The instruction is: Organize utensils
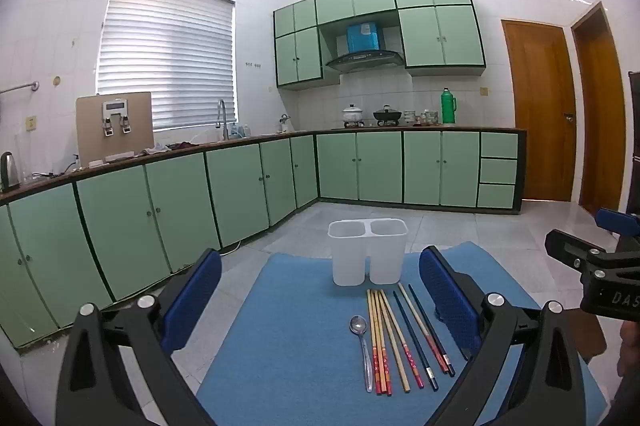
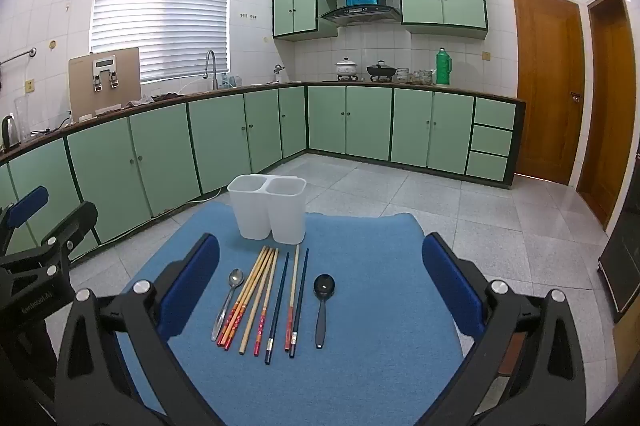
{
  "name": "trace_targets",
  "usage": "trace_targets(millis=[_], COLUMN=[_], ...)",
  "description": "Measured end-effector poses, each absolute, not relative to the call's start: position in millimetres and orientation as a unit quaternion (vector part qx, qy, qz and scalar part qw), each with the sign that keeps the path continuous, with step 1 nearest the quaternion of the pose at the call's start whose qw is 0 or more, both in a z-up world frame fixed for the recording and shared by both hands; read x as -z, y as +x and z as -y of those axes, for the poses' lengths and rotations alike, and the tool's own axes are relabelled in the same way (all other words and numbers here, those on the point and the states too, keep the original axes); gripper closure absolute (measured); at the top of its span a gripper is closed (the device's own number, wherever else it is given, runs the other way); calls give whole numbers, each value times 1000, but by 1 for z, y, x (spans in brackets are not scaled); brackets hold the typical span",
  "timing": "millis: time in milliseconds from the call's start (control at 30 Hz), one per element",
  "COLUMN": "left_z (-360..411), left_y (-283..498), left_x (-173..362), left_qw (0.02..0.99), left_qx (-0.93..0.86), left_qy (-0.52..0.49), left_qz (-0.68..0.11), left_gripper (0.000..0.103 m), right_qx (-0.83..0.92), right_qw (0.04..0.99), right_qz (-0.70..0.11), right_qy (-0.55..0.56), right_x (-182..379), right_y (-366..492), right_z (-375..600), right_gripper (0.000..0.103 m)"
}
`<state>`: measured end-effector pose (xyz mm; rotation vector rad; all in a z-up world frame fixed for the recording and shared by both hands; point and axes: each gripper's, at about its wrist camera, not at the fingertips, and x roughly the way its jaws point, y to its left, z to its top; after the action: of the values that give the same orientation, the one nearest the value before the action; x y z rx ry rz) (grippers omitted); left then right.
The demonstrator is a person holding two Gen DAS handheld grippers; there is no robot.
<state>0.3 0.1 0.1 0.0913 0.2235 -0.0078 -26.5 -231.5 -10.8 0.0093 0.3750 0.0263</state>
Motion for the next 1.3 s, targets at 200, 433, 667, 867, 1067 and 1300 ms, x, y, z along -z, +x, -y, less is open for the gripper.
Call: trace_targets(millis=[200,433,667,867,1067,1300], left_z=[-1,-3,-1,-1,-1,-2], left_y=[0,0,-2,-2,-2,-2], left_x=[0,0,-1,0,0,0], left_qw=[993,993,993,993,993,993], left_qx=[8,9,7,8,7,8], left_qy=[38,41,41,41,41,40], left_qz=[-112,-110,-109,-109,-109,-109], left_gripper=[6,6,6,6,6,6], right_qx=[-14,-13,-13,-13,-13,-13], right_qw=[982,982,982,982,982,982], right_qz=[-188,-187,-187,-187,-186,-187], right_qy=[5,7,5,5,5,5], right_x=[11,10,11,11,11,10], right_y=[-26,-26,-26,-26,-26,-26], right_z=[231,233,232,232,232,232], right_gripper=[5,5,5,5,5,5])
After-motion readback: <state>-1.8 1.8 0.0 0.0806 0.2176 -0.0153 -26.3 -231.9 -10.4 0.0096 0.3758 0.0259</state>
